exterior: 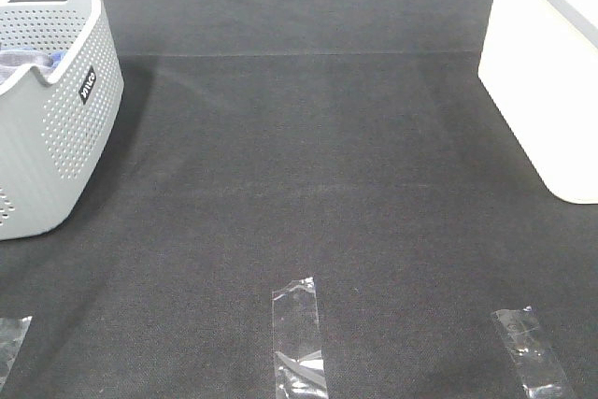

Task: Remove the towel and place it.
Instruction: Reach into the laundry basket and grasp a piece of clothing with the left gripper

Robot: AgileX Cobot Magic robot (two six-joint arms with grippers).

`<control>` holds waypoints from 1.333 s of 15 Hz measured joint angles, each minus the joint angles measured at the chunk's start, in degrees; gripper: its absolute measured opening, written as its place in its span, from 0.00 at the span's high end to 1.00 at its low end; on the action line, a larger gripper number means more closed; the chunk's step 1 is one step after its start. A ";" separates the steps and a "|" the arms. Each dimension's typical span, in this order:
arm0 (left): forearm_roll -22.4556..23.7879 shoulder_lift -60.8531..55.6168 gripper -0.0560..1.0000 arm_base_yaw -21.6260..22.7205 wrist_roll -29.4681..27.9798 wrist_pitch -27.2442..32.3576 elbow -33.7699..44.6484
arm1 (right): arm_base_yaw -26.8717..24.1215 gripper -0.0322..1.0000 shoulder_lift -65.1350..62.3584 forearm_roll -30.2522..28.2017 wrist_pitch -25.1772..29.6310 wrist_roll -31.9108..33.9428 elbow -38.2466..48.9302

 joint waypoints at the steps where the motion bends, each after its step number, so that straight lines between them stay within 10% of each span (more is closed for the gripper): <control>1: 0.69 4.18 0.34 0.00 -0.06 -3.90 0.00 | 0.00 0.22 0.00 0.00 0.00 0.00 0.00; 9: 4.58 53.86 0.34 0.00 -8.08 -14.38 -20.63 | 0.00 0.22 0.00 0.00 0.00 0.00 0.00; 20: 13.24 94.65 0.34 4.93 -13.01 3.78 -63.48 | 0.00 0.22 0.00 0.00 0.06 0.00 0.23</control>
